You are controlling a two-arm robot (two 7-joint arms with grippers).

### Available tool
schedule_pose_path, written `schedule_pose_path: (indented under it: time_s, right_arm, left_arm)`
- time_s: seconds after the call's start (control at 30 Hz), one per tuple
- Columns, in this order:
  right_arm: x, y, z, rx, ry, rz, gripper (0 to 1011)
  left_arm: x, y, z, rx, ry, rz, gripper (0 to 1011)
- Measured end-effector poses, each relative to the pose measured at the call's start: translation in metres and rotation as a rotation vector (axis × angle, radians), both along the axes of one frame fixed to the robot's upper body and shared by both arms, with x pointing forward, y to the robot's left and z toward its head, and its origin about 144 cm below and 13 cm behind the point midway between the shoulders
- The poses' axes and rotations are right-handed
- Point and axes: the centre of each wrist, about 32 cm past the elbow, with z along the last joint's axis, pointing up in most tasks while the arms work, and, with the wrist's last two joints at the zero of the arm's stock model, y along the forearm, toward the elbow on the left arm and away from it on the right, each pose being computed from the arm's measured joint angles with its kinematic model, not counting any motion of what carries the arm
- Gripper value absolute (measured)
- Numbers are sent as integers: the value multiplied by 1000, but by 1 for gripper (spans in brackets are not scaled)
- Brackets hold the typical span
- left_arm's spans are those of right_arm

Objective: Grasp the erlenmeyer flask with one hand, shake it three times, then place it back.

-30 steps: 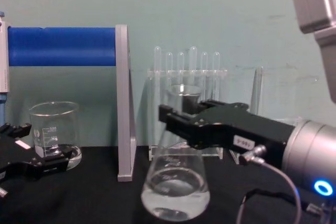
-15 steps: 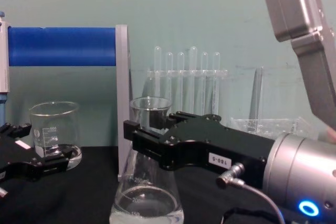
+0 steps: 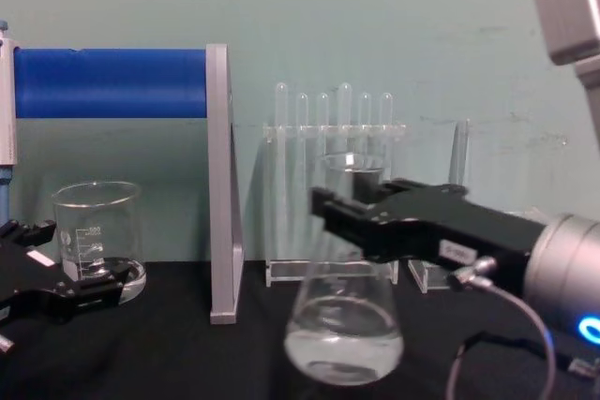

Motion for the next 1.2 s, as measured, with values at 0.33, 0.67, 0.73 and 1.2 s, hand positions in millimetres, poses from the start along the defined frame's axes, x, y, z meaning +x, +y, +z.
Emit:
schedule_pose_path:
  time_s: [0.33, 0.67, 0.73, 1.2]
  right_arm:
    - [13, -27, 0, -2, -8, -161, 449]
    - [20, -50, 1, 4, -18, -286, 449]
    - [21, -54, 2, 6, -19, -301, 449]
    - [17, -44, 1, 3, -14, -249, 449]
  left_arm:
    - [0, 0, 0, 0, 0, 0, 1001]
    - [0, 0, 0, 0, 0, 0, 1001]
    - [0, 0, 0, 0, 0, 0, 1001]
    - [0, 0, 0, 0, 0, 0, 1001]
